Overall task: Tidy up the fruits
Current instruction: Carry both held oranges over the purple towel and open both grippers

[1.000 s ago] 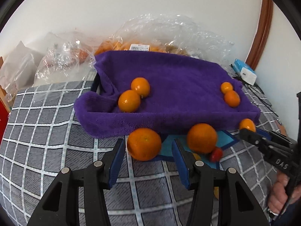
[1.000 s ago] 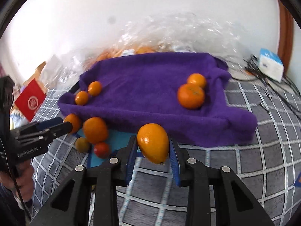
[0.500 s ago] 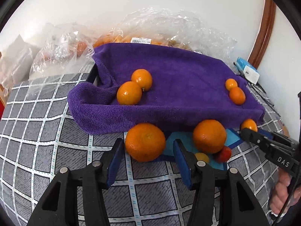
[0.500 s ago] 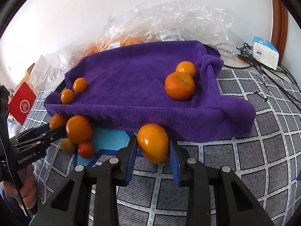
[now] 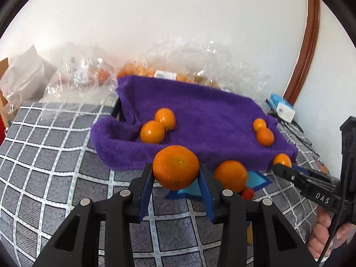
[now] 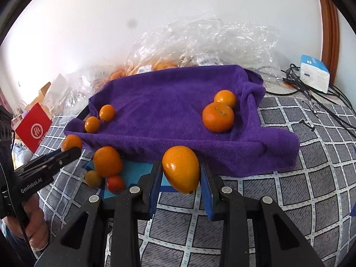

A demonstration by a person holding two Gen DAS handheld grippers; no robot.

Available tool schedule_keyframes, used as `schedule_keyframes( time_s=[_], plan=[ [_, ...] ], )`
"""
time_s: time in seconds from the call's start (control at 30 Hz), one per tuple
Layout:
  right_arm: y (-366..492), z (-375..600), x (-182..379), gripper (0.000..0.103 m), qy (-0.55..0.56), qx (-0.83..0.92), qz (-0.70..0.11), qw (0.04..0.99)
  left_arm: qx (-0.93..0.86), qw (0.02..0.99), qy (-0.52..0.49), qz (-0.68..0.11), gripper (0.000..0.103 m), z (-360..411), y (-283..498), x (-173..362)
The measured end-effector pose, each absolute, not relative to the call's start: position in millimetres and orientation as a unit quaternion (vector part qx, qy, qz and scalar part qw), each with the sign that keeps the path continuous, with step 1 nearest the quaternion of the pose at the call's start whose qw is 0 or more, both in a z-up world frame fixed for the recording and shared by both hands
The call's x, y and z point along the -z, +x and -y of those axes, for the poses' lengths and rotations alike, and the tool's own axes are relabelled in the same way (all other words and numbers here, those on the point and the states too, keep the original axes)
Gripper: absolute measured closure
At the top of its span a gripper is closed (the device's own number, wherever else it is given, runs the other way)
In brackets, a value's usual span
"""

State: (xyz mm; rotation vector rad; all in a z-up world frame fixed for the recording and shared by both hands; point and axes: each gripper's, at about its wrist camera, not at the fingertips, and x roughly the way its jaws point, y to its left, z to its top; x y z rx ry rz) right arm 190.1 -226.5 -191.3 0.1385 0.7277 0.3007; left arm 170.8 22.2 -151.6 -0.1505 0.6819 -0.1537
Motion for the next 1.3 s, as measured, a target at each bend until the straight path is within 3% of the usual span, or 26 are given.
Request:
schedule_keyframes(
  time_s=[0.6,0.87,1.07,1.3],
  plan=[
    [197.7,248.2,164.3,0.07,0.126,-0.145,-0.33,0.924,0.031,0.952,-0.108,-0.286,0.065,-48.6,168.9,134.2],
    [219.2,248.9,125.3,0.07,0.091,-0.133,-0.312,0.936,0.043,0.952,-0.102,-0.286,0.065,-61.4,175.0,97.0],
    [255.6,256.8,108.2,0.07,0.109,-0.127,-0.31,0.936,0.044,0.951,-0.117,-0.282,0.065,-72.1,208.4,59.2],
    [296.2,257.6,99.4,0.07,0.1,-0.119,-0.312,0.937,0.029,0.948,-0.131,-0.287,0.065,-82.8,253.7,50.4]
  ],
)
